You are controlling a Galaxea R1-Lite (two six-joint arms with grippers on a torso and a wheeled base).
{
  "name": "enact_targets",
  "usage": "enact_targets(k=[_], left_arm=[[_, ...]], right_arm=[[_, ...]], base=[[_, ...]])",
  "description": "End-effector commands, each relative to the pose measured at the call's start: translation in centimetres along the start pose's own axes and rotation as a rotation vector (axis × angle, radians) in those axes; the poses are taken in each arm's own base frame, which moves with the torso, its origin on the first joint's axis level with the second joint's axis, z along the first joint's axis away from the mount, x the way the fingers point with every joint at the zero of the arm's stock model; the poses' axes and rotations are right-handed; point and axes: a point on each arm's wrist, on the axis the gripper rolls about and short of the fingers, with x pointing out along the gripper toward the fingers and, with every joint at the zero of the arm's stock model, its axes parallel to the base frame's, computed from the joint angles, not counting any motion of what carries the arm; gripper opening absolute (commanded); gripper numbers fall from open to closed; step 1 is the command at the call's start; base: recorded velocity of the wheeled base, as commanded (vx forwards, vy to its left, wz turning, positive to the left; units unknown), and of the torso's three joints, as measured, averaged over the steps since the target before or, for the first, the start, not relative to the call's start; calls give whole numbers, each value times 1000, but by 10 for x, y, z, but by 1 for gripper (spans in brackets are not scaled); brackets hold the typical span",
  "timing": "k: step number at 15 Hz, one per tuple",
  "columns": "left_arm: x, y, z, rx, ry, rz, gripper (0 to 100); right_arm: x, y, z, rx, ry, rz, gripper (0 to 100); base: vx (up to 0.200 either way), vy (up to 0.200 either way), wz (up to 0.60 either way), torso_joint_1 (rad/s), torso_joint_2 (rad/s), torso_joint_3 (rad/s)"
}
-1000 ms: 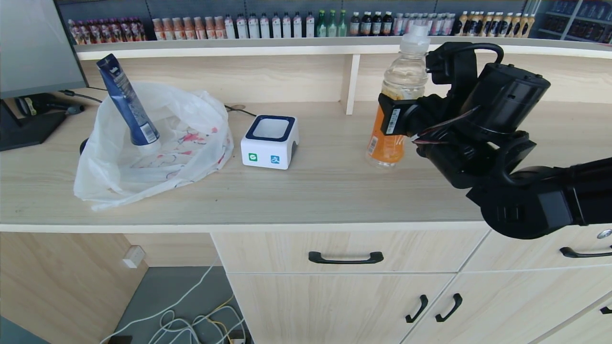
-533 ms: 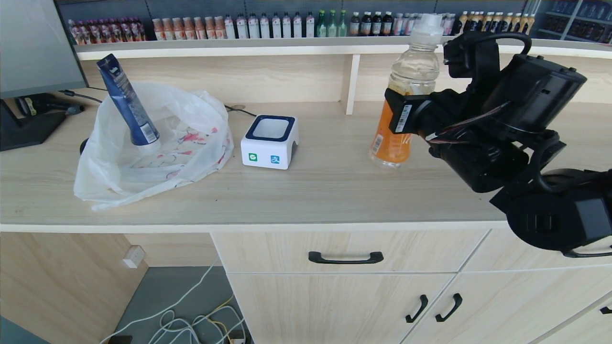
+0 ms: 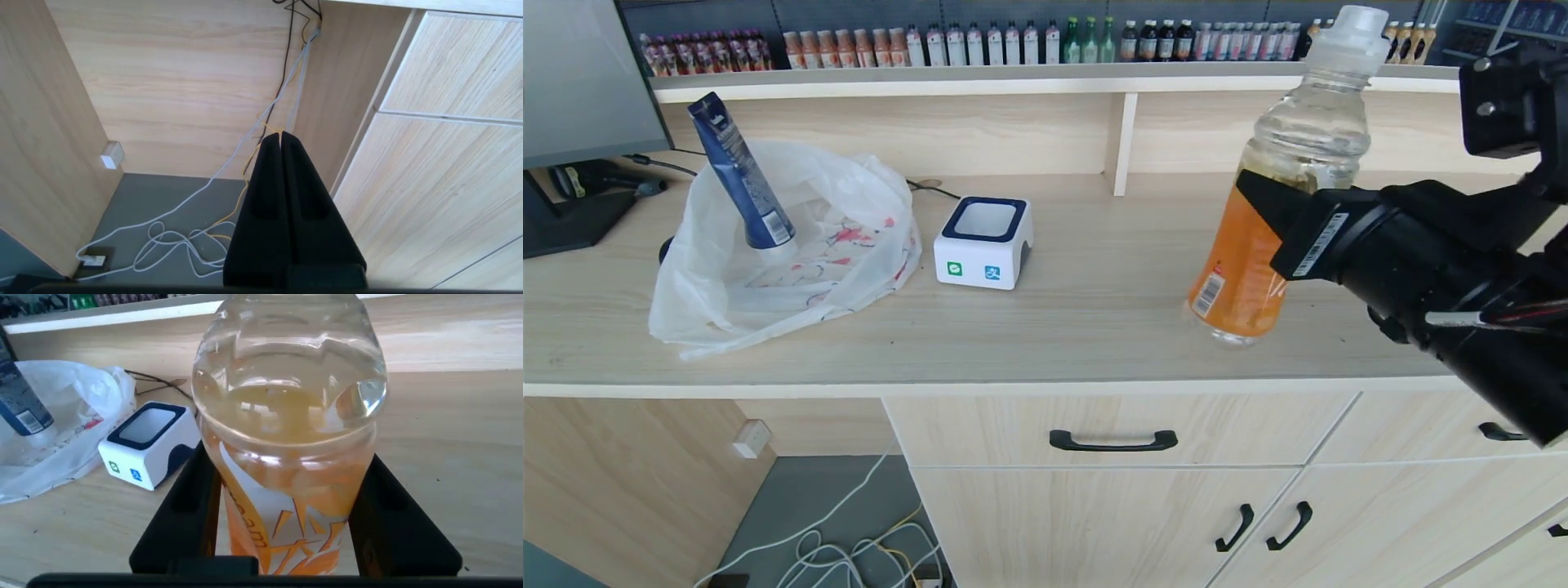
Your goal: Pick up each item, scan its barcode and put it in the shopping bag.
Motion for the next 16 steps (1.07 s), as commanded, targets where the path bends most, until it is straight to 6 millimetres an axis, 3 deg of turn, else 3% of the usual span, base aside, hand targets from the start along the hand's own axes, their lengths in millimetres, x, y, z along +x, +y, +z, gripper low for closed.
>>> enact_targets(k=[1, 6, 7, 8, 12, 16], left_arm=[[0, 0, 0, 0, 0, 1, 0], [0, 0, 0, 0, 0, 1, 0], [0, 0, 0, 0, 0, 1, 0], [0, 0, 0, 0, 0, 1, 0], [0, 0, 0, 0, 0, 1, 0], [0, 0, 0, 0, 0, 1, 0]], right_arm=[[-65, -10, 11, 92, -17, 83, 0], [-113, -30, 9, 174, -32, 120, 0], [-115, -31, 9, 177, -33, 121, 0], [-127, -32, 0, 181, -3, 160, 0], [-129, -27, 2, 237, 4, 219, 0], [-120, -17, -7, 280, 76, 407, 0]], base=[[0, 0, 0, 0, 0, 0], [0, 0, 0, 0, 0, 0], [0, 0, 0, 0, 0, 0], [0, 0, 0, 0, 0, 0], [0, 0, 0, 0, 0, 0], [0, 0, 0, 0, 0, 0]])
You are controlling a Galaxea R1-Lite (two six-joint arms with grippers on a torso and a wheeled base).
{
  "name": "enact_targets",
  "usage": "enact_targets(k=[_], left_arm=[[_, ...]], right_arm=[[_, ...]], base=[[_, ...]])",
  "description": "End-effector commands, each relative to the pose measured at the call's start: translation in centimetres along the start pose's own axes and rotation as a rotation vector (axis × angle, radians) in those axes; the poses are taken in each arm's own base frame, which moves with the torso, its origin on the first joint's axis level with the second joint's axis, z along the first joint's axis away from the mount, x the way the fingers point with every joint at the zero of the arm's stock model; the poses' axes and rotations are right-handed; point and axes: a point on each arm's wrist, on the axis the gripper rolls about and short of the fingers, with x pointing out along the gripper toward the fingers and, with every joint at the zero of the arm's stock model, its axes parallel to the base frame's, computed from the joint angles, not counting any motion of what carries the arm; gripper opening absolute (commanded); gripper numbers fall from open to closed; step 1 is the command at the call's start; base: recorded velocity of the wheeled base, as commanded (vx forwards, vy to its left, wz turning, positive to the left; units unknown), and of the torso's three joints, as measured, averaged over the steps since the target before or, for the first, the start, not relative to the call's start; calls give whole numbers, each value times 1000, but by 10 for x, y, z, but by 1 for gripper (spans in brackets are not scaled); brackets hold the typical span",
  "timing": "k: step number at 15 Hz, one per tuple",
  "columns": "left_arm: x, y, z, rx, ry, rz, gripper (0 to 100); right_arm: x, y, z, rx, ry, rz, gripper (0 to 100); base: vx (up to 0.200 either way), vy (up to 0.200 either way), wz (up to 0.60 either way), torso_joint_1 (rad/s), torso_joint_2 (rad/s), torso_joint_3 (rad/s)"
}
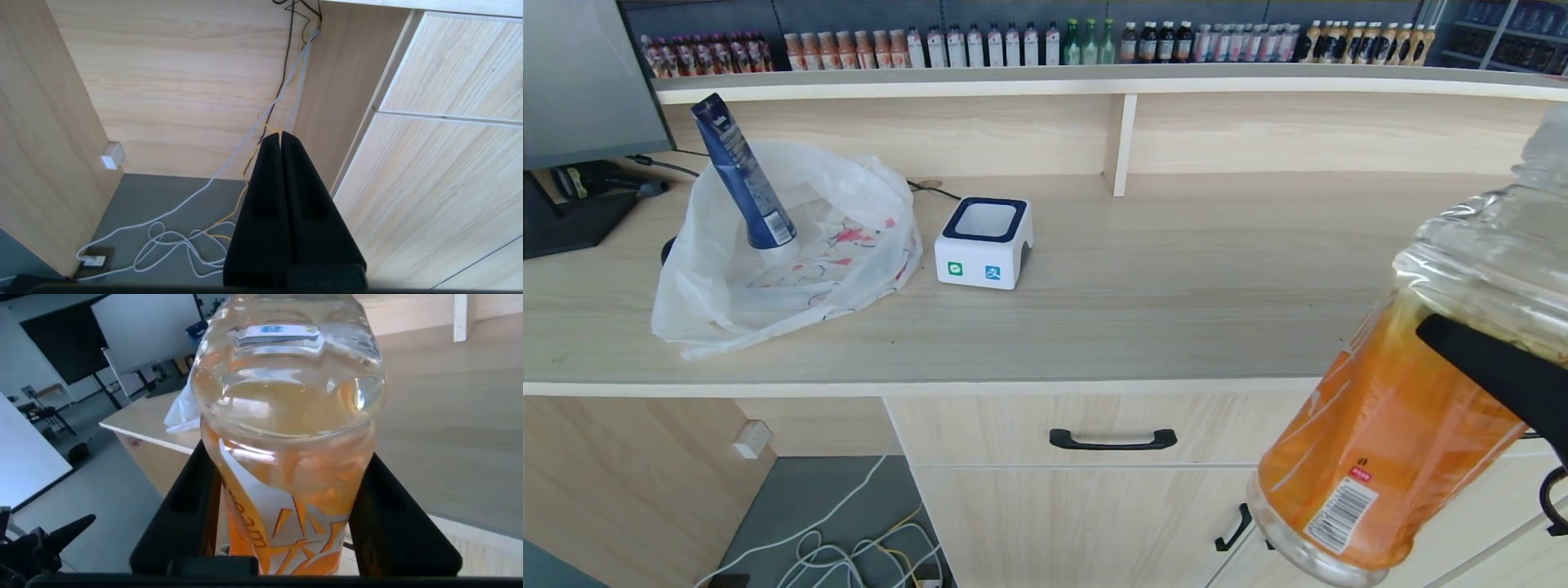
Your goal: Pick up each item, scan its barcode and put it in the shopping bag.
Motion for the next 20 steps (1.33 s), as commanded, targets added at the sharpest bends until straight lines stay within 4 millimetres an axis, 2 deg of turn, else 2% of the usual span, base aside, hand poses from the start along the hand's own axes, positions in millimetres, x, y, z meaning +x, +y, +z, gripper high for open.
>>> enact_targets(k=[1, 3, 6, 9, 16, 20], left_arm=[[0, 0, 0, -1, 0, 0, 0], [0, 0, 0, -1, 0, 0, 0], [0, 0, 0, 1, 0, 0, 0], [0, 0, 0, -1, 0, 0, 0], [0, 0, 0, -1, 0, 0, 0], [0, 0, 0, -1, 0, 0, 0]], right_arm=[[15, 2, -6, 22, 42, 21, 0], [40, 6, -7, 83, 56, 27, 0], [51, 9, -16, 142, 127, 172, 0], [65, 11, -22, 169, 178, 240, 0], [98, 22, -20, 183, 211, 422, 0], [110, 21, -8, 170, 193, 524, 0]], base=[[0, 0, 0, 0, 0, 0], [0, 0, 0, 0, 0, 0], [0, 0, 0, 0, 0, 0], [0, 0, 0, 0, 0, 0], [0, 0, 0, 0, 0, 0], [0, 0, 0, 0, 0, 0]])
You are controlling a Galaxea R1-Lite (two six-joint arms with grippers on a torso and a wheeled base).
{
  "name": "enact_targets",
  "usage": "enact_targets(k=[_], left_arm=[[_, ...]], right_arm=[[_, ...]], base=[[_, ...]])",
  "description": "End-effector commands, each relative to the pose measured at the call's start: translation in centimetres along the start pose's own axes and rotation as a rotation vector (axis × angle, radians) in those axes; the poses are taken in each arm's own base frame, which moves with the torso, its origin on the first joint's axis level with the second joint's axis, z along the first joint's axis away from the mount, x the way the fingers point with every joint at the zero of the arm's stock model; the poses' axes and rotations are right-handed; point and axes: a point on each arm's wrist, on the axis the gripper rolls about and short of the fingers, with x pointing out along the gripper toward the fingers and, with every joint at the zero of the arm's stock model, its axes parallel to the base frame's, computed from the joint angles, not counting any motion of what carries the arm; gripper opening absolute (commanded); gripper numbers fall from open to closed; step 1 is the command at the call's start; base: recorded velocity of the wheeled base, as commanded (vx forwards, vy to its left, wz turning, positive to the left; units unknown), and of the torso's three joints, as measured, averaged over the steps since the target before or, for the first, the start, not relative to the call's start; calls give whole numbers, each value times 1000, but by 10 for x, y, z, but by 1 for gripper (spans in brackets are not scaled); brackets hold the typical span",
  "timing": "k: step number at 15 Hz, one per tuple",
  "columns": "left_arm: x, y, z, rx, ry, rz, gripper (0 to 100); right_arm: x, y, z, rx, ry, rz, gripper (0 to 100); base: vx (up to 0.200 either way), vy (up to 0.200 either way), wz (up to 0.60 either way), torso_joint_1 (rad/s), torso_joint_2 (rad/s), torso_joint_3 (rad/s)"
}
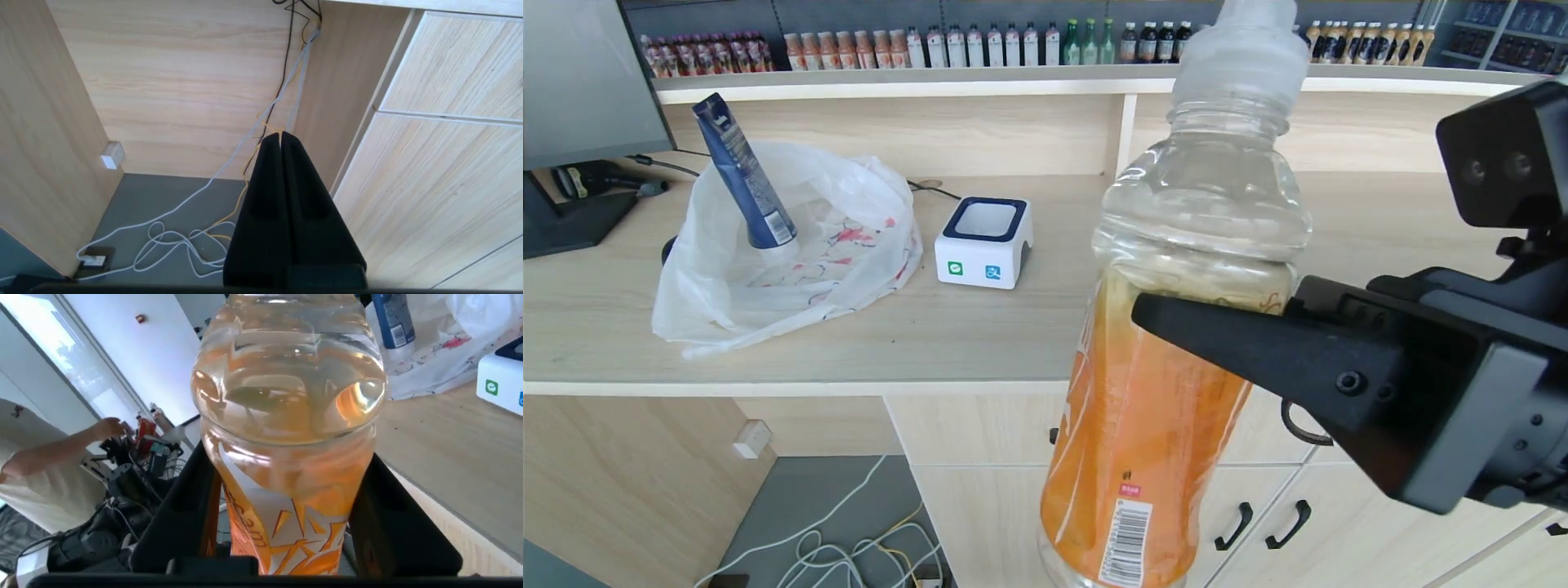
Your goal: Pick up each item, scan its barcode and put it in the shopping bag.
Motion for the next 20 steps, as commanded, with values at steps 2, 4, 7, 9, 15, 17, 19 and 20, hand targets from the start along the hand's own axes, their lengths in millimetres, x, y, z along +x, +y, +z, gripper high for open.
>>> enact_targets(k=[2, 4, 7, 9, 15, 17, 19, 20], left_arm=[[0, 0, 0, -1, 0, 0, 0], [0, 0, 0, -1, 0, 0, 0], [0, 0, 0, -1, 1, 0, 0], [0, 0, 0, -1, 0, 0, 0], [0, 0, 0, -1, 0, 0, 0], [0, 0, 0, -1, 0, 0, 0], [0, 0, 0, -1, 0, 0, 0], [0, 0, 0, 1, 0, 0, 0]], right_arm=[[8, -10, 9, -18, -2, 27, 0], [15, -15, 15, -30, -17, 29, 0], [21, -21, 17, -30, -2, 64, 0], [20, -22, 18, -33, 11, 89, 0], [25, -26, 21, -38, 2, 89, 0], [25, -27, 22, -39, 0, 86, 0], [25, -27, 22, -32, -2, 83, 0], [24, -27, 22, -33, -4, 81, 0]], base=[[0, 0, 0, 0, 0, 0], [0, 0, 0, 0, 0, 0], [0, 0, 0, 0, 0, 0], [0, 0, 0, 0, 0, 0], [0, 0, 0, 0, 0, 0], [0, 0, 0, 0, 0, 0], [0, 0, 0, 0, 0, 0], [0, 0, 0, 0, 0, 0]])
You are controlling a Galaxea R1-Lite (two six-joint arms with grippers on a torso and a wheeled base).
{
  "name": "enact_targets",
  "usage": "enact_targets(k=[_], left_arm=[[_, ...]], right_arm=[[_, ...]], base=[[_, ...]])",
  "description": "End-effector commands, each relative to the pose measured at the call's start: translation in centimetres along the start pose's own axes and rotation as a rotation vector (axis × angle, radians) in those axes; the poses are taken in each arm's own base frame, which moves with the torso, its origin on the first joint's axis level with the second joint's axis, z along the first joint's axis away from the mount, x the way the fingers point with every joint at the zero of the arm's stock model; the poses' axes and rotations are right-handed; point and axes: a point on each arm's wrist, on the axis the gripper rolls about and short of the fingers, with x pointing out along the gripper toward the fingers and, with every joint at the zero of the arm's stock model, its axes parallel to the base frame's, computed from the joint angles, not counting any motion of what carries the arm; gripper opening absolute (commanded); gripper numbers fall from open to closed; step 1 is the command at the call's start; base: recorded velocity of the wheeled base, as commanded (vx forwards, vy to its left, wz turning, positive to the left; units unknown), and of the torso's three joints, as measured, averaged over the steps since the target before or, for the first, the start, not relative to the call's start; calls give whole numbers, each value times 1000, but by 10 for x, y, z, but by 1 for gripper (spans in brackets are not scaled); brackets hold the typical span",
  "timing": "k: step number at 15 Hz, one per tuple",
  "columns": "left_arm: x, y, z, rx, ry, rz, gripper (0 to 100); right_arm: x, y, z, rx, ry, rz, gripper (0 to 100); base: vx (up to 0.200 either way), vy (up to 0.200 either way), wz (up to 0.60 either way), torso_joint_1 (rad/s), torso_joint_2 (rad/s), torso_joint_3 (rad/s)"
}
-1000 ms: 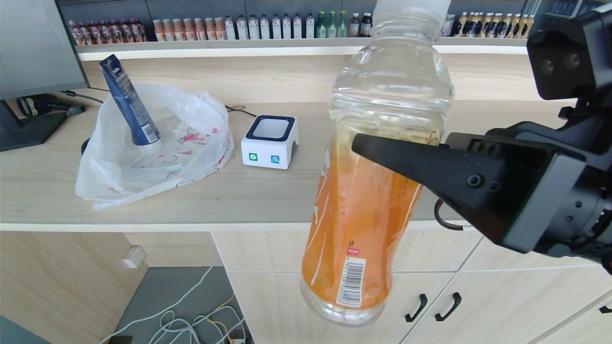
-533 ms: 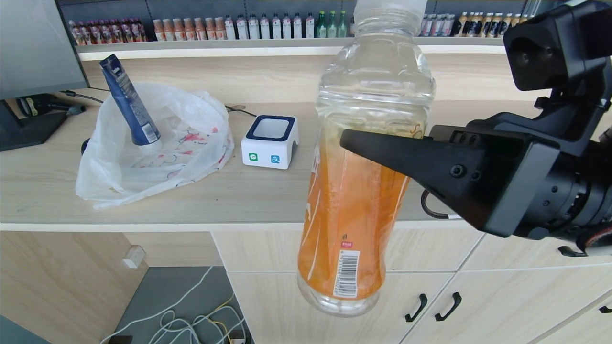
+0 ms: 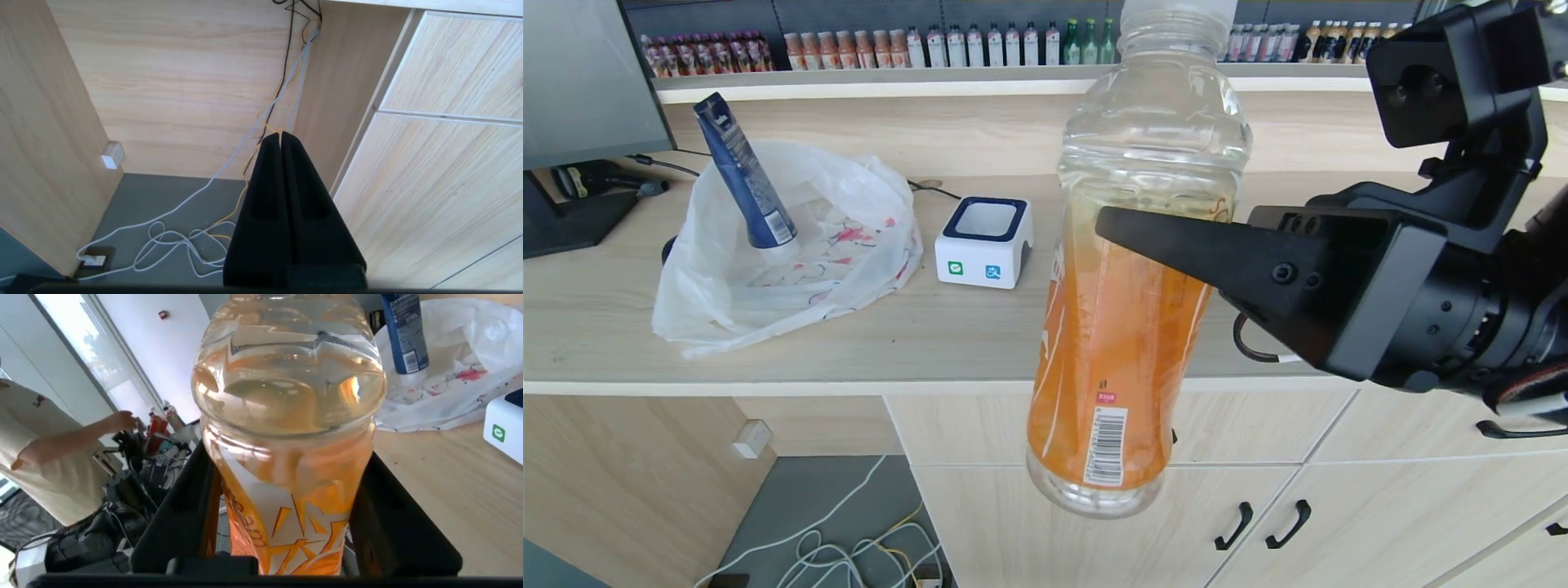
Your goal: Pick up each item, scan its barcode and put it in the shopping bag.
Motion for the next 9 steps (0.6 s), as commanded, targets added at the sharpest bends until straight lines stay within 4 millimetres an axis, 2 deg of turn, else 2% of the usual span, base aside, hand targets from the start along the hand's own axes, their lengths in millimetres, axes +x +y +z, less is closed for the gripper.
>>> enact_targets(k=[1, 5, 9], left_arm=[[0, 0, 0, 1, 0, 0, 0], [0, 0, 0, -1, 0, 0, 0], [0, 0, 0, -1, 0, 0, 0]], right_arm=[[-5, 0, 2, -11, -9, -18, 0], [-25, -6, 5, -119, -32, -124, 0], [-34, -3, 6, -209, -64, -244, 0]], base=[[0, 0, 0, 0, 0, 0], [0, 0, 0, 0, 0, 0], [0, 0, 0, 0, 0, 0]])
